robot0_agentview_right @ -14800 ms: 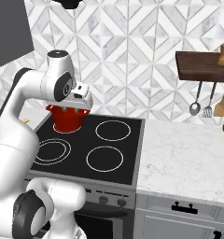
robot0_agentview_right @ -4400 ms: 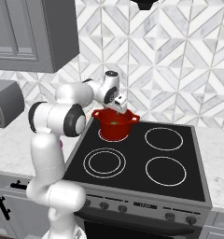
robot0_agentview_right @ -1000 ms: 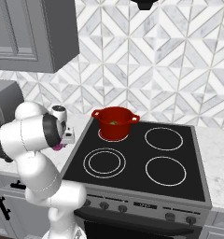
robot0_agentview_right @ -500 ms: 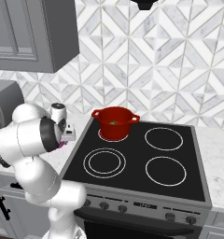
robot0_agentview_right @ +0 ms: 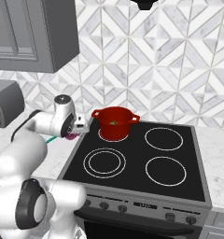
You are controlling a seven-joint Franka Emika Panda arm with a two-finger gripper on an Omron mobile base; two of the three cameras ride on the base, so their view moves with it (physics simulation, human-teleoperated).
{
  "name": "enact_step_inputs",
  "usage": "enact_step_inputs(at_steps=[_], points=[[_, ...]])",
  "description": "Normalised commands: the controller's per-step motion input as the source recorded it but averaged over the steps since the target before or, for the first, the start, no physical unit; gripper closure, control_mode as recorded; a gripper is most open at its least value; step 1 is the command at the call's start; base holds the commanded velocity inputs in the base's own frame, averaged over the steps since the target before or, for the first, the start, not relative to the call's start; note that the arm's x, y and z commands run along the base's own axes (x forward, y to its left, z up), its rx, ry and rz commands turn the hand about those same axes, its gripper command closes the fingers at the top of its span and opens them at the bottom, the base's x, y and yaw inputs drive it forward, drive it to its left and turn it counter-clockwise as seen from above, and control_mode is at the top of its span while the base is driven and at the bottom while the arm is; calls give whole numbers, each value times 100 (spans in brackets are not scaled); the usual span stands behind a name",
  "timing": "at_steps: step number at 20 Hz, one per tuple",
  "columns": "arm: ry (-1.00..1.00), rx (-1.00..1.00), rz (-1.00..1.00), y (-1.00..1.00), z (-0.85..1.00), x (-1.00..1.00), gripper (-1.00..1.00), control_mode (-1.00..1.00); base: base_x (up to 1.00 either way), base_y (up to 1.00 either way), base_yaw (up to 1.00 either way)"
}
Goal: Put the lime and onion in the pot. Retrieve the spatula and lightly stir the vegetables in the pot.
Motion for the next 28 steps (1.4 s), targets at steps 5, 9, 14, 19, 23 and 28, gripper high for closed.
enact_step_inputs(at_steps=[5,9,14,19,23,28], points=[[7,0,-19,-96,100,42,100,-100,0,0,0],[20,0,-17,-96,100,100,100,-100,0,0,0],[16,0,-3,-58,36,100,100,-100,0,0,0],[0,0,1,-4,-34,73,100,-100,0,0,0],[2,0,1,0,-55,28,100,-100,0,0,0],[8,0,0,0,-54,10,100,-100,0,0,0]])
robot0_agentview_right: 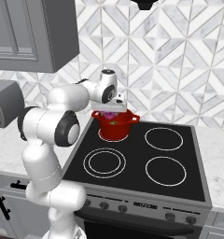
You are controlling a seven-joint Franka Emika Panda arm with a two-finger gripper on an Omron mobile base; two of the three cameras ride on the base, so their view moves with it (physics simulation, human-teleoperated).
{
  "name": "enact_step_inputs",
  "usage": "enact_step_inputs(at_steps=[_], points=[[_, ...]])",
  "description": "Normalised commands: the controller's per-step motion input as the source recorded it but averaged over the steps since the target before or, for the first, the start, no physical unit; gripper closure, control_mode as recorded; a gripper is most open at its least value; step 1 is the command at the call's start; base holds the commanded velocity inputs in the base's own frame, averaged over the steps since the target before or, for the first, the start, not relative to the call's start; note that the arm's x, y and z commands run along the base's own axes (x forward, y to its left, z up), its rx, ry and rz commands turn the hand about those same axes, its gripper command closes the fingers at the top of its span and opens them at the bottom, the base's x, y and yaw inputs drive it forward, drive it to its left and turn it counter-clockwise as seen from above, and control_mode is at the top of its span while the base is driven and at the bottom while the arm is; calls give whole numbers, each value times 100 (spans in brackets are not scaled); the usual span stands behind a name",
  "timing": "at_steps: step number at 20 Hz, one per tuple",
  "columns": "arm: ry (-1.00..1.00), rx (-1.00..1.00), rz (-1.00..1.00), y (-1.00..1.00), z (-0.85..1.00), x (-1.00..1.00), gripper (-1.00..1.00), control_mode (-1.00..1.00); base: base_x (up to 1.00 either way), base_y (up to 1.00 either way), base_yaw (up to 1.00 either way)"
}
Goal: Put the lime and onion in the pot. Retrieve the spatula and lightly stir the vegetables in the pot.
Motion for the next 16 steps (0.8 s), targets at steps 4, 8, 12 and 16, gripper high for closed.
enact_step_inputs(at_steps=[4,8,12,16], points=[[6,0,0,0,-25,9,100,-100,0,0,0],[1,0,0,0,0,0,100,-100,0,0,0],[2,0,0,0,-21,21,100,-100,0,0,0],[0,7,0,-17,-11,27,100,-100,0,0,0]])
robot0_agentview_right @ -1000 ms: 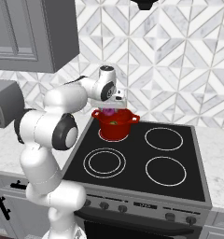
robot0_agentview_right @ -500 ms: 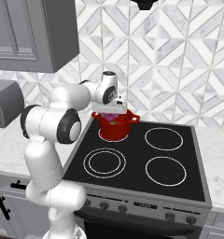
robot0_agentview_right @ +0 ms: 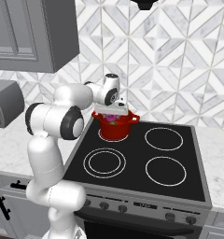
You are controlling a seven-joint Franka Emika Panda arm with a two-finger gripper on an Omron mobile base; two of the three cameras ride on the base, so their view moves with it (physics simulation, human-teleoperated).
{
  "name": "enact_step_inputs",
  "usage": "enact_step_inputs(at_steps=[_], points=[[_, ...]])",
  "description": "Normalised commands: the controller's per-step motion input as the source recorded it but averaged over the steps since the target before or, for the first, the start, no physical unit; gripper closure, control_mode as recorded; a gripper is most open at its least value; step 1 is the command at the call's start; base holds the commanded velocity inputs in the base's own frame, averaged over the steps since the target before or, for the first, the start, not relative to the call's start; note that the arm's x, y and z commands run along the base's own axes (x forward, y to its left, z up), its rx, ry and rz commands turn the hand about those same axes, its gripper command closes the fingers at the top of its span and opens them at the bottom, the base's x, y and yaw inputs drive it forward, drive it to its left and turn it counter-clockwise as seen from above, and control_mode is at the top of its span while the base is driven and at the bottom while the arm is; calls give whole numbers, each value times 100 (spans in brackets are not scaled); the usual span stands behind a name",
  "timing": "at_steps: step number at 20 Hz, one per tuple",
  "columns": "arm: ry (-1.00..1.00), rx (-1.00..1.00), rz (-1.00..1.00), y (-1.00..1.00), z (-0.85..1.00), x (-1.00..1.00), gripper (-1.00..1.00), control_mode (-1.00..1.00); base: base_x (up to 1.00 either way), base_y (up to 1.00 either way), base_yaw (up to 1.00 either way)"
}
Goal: Put the lime and onion in the pot. Retrieve the spatula and lightly stir the vegetables in the pot.
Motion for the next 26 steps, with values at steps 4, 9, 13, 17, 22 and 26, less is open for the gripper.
enact_step_inputs(at_steps=[4,9,13,17,22,26], points=[[0,4,0,-5,-1,22,-100,-100,0,0,0],[0,2,0,0,-2,42,-100,-100,0,0,0],[-1,4,1,0,0,20,-100,-100,0,0,0],[-2,1,0,0,0,-2,-100,-100,0,0,0],[-2,0,0,10,55,-22,-100,-100,0,0,0],[3,0,0,45,87,-35,-100,-100,0,0,0]])
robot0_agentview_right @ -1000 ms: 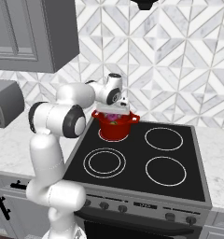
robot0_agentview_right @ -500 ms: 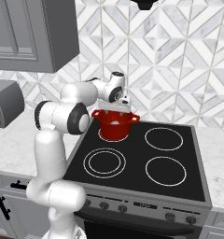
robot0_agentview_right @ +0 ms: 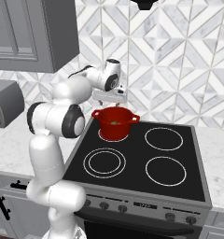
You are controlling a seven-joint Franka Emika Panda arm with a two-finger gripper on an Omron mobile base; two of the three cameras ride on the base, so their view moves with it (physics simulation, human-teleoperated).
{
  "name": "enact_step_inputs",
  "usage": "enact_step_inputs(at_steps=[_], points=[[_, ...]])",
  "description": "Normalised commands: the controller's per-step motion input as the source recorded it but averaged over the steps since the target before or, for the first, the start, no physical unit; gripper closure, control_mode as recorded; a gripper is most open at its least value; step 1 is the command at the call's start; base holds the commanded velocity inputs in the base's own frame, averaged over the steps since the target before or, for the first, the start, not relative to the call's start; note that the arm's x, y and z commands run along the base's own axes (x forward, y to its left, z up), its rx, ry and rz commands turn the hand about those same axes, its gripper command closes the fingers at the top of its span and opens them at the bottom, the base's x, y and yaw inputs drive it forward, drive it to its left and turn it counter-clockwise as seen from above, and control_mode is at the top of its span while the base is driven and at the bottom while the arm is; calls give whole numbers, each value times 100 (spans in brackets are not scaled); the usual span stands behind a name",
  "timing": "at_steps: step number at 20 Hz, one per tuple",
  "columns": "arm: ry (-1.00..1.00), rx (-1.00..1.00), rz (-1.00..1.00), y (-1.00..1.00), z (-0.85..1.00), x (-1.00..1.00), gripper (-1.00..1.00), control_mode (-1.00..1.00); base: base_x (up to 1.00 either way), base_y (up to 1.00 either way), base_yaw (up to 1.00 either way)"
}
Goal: Put the lime and onion in the pot. Retrieve the spatula and lightly stir the vegetables in the pot.
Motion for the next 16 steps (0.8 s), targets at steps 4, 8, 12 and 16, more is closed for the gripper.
enact_step_inputs(at_steps=[4,8,12,16], points=[[1,0,5,6,0,-3,-100,-100,0,0,0],[0,0,3,75,-9,-64,-100,-100,0,0,0],[0,0,4,67,-12,-71,-100,-100,0,0,0],[2,0,0,9,-10,0,-100,-100,0,0,0]])
